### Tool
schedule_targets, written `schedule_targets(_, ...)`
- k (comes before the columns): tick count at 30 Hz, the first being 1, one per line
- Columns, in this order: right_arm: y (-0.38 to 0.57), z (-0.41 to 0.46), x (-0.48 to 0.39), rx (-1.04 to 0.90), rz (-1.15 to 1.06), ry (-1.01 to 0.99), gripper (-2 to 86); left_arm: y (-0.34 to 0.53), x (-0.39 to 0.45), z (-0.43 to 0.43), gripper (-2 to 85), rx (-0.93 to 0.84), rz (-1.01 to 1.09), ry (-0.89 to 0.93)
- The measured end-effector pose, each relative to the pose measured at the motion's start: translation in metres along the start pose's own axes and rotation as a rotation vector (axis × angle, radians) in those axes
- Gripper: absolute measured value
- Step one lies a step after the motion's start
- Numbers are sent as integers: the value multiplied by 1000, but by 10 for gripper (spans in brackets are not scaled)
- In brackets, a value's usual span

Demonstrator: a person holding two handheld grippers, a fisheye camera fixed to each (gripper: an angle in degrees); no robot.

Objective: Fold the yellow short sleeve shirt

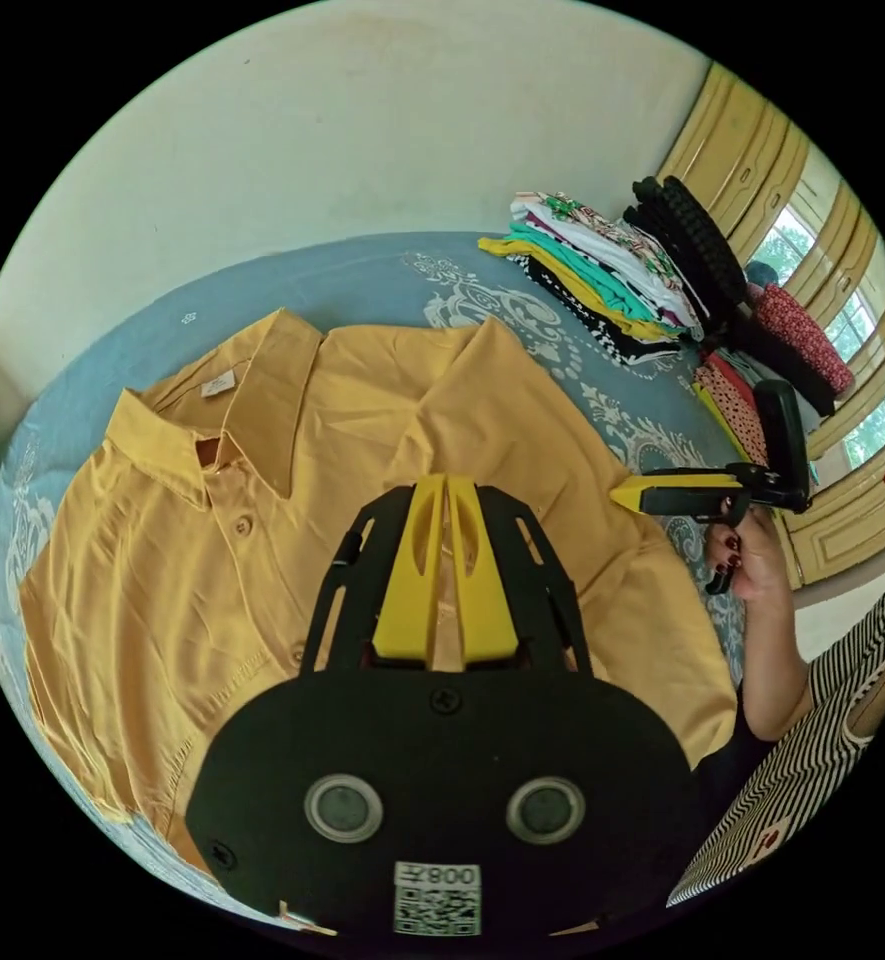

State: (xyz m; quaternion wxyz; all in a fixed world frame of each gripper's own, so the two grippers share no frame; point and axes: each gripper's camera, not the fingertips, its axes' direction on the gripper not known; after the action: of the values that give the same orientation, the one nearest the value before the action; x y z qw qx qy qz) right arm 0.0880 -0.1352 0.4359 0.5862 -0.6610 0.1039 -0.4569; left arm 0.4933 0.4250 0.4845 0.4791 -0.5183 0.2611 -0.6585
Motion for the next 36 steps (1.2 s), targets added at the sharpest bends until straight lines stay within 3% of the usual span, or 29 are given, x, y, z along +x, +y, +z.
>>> schedule_targets(2,-4,18,-7,-47,10,6,1,27,-5,28,2,-111,-3,-22)
schedule_targets(9,-9,23,-51,47,-4,33,2,123,-26,14,5,-5,-62,12)
schedule_targets(15,-13,49,-116,109,-71,43,4,278,-82,-25,12,52,-319,6)
schedule_targets(22,-21,153,-261,-115,-351,249,15,495,-176,-81,57,161,-753,-98)
schedule_targets(26,-42,217,-363,-197,-491,111,42,605,-240,-83,78,253,-1009,-101)
schedule_targets(31,-96,302,-487,-273,-642,32,58,694,-298,-66,86,347,-1153,-73)
schedule_targets(36,-158,416,-602,-332,-709,-29,73,749,-328,-39,64,394,-1137,-18)
